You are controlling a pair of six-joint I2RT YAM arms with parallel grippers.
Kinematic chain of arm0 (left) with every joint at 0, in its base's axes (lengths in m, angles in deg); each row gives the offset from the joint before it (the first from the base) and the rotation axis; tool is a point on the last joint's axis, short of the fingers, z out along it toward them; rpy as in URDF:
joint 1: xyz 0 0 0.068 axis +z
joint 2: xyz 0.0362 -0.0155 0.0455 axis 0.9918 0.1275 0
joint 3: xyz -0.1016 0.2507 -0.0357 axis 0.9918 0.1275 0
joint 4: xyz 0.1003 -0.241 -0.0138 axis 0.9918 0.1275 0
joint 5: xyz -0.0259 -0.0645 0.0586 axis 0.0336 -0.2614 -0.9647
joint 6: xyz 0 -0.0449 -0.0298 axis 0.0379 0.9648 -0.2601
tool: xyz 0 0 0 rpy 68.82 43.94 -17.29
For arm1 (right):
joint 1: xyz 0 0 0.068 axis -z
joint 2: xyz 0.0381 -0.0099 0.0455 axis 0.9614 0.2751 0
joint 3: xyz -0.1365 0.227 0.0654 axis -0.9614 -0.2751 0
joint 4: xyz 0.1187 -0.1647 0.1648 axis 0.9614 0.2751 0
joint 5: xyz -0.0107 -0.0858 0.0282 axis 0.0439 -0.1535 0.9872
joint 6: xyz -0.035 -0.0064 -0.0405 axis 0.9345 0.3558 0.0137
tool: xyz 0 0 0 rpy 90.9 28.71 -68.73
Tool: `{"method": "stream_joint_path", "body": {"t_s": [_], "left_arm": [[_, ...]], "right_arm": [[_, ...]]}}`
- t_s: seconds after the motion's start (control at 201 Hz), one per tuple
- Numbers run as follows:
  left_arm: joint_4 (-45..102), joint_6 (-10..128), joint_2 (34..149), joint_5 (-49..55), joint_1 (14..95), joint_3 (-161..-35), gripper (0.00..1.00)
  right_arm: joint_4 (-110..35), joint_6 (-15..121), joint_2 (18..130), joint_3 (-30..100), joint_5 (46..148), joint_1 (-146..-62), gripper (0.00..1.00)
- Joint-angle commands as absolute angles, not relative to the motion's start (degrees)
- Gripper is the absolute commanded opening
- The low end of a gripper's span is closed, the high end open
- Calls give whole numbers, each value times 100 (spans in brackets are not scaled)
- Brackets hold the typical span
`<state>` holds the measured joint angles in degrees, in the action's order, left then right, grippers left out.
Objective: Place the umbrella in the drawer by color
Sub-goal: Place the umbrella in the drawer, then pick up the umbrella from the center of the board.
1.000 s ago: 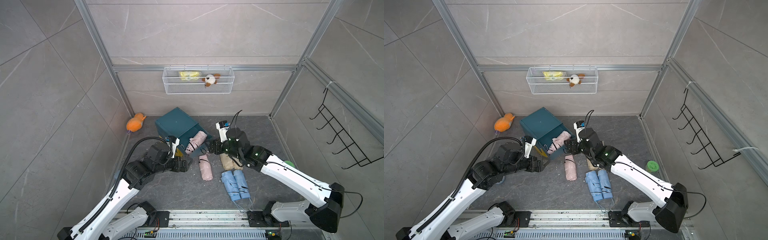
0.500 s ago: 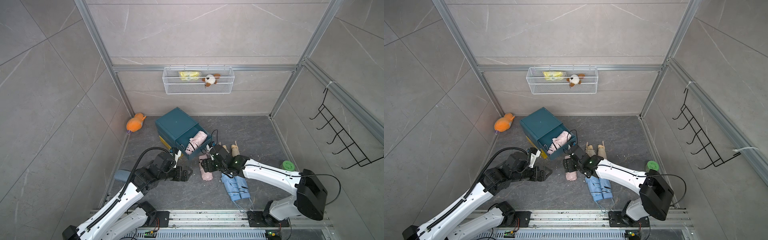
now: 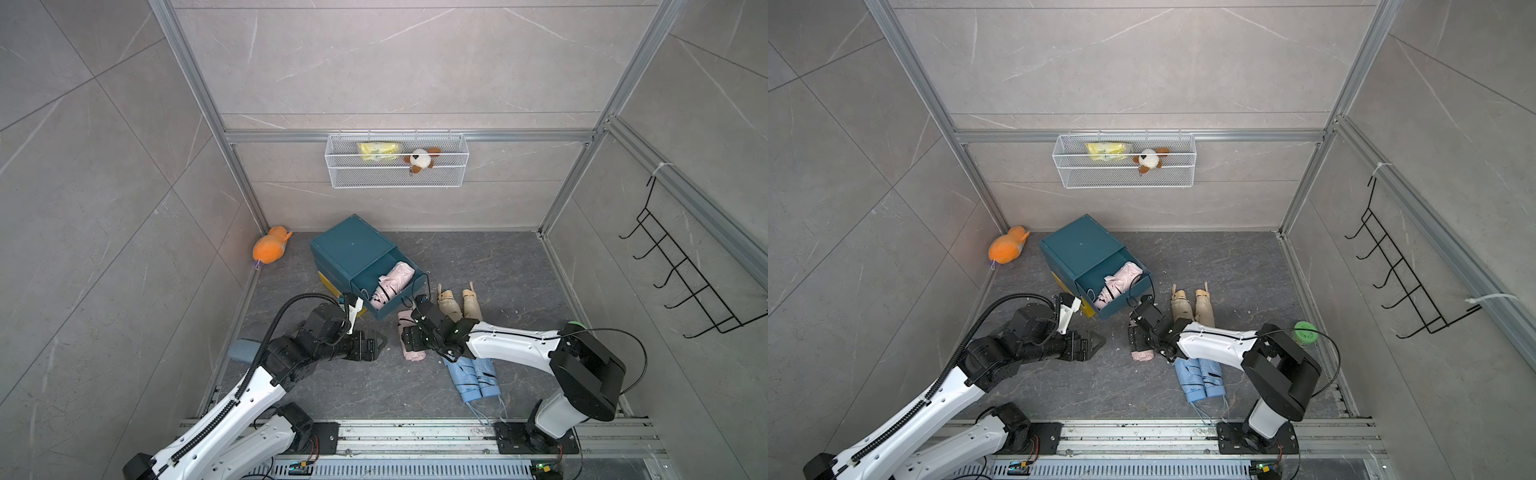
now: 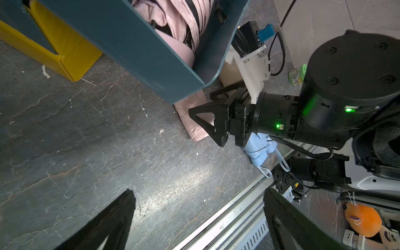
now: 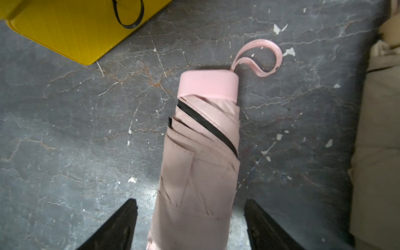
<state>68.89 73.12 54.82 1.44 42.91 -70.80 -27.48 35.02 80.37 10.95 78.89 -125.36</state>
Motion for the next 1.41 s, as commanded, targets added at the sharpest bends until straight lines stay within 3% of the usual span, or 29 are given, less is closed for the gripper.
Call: {"method": "stream_joint_path", "body": {"t_s": [0.0,0.408,0.811,1.403], "left_arm": [[6740,7383,5406,127,4269,-7028,96],[6778,7402,5354,81,4273,-7002,96],[6829,7403,5433,75,4262,-7163,96],[6694,7375,6157,162,4031,-8120,94]], "right_arm": [[-2959,3344,8232,979,7812,-12569,81],[-3207,3290,8531,787,7877,-12570,74],[-3129,3329,7825,455,7965,-12568,38],[-820,3726,4917,619,7338,-12571,33]]}}
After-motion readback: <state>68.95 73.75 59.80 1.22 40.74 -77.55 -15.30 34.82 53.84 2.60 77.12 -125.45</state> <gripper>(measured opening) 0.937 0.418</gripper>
